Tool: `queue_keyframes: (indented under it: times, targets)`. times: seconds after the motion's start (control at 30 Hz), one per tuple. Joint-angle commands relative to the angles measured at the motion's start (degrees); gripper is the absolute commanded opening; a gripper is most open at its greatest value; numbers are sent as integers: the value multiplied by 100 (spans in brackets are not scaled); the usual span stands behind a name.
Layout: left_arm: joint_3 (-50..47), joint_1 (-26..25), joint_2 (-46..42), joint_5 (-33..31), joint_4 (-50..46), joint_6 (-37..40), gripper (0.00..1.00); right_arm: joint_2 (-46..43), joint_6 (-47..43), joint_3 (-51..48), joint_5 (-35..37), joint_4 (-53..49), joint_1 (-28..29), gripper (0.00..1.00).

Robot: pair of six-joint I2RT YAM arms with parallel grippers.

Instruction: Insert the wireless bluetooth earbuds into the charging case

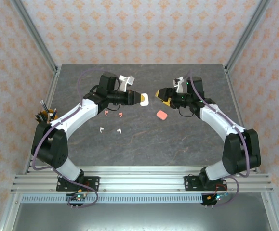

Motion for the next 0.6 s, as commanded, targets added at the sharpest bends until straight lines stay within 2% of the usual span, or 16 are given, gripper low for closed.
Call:
queue_keyframes:
  times: [0.0, 0.3, 0.57]
  targets:
    - [208, 3, 67, 100, 123, 62, 0, -3, 96, 264, -134, 204, 231, 63]
    - [216, 3, 101, 64, 127, 52, 0, 339, 52, 448, -42, 208, 626, 63]
    - [258, 3, 60, 81, 256, -71, 0, 673, -106, 237, 163, 182, 611, 63]
